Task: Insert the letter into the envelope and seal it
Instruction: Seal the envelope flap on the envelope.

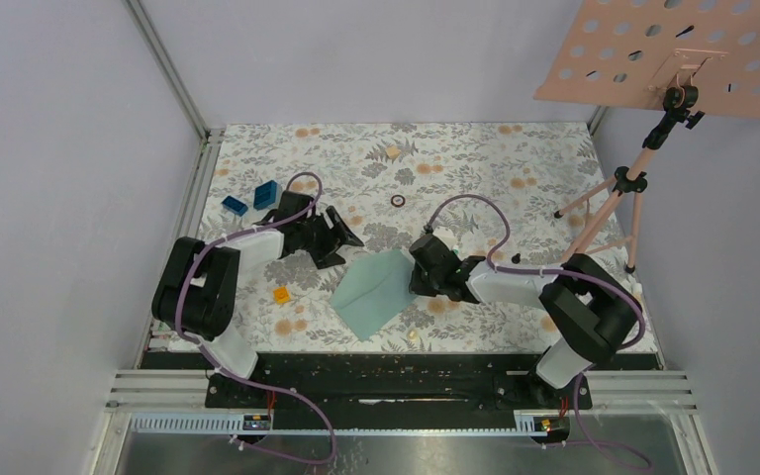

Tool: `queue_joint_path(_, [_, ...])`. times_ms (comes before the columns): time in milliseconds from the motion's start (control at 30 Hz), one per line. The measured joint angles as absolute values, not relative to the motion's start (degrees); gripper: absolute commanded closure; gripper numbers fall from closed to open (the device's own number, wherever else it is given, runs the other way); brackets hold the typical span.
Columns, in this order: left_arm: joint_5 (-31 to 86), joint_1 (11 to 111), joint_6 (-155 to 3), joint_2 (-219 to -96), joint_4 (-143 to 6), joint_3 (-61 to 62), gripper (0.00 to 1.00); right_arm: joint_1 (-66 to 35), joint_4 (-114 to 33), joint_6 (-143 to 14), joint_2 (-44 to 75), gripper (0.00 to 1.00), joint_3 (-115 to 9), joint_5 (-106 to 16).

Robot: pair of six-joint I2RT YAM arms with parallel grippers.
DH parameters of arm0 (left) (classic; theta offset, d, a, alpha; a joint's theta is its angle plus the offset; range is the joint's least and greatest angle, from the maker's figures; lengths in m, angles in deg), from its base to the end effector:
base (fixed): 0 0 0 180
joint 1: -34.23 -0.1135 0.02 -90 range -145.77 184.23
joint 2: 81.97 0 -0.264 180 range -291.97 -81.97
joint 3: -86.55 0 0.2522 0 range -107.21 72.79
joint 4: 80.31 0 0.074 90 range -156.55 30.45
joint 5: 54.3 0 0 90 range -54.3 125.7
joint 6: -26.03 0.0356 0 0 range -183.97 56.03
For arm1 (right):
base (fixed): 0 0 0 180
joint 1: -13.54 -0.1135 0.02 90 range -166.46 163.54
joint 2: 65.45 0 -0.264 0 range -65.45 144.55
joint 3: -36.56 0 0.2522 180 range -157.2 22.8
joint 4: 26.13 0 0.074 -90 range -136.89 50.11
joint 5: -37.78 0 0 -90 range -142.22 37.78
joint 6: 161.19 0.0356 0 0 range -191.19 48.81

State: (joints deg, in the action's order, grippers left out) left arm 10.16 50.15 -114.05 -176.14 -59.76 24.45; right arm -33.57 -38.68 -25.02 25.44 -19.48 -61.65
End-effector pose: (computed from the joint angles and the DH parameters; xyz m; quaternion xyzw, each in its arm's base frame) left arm 0.3010 -0.1018 0.1586 -0.2036 0.9039 -0.3458 0.1481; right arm 0.2118 0.2194 0.1530 0.0222 0.9288 0.2106 0.3042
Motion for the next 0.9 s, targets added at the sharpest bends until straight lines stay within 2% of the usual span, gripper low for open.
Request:
queue_joint_path(167, [3.63, 50.18, -117.25, -177.04, -65.31, 26.92, 0.30, -33.57, -37.93, -24.38, 28.26, 1.00, -21.60, -61.06])
queue_joint_path(400, [-2.75, 50.88, -121.49, -172.31, -71.78, 34.88, 0.31, -31.69, -36.82, -29.39, 28.67, 1.00, -21.62, -56.55])
queue_joint_path(633, [-4.83, 54.74, -124.68, -167.79, -74.88, 39.71, 0.31, -28.44, -36.08, -34.48, 29.44, 1.00, -22.06, -50.28])
queue_joint_path(900, [-5.11, 58.66, -126.36, -168.69, -77.94, 39.80, 0.31, -27.80, -36.05, -35.29, 30.44, 1.00, -23.00, -48.42])
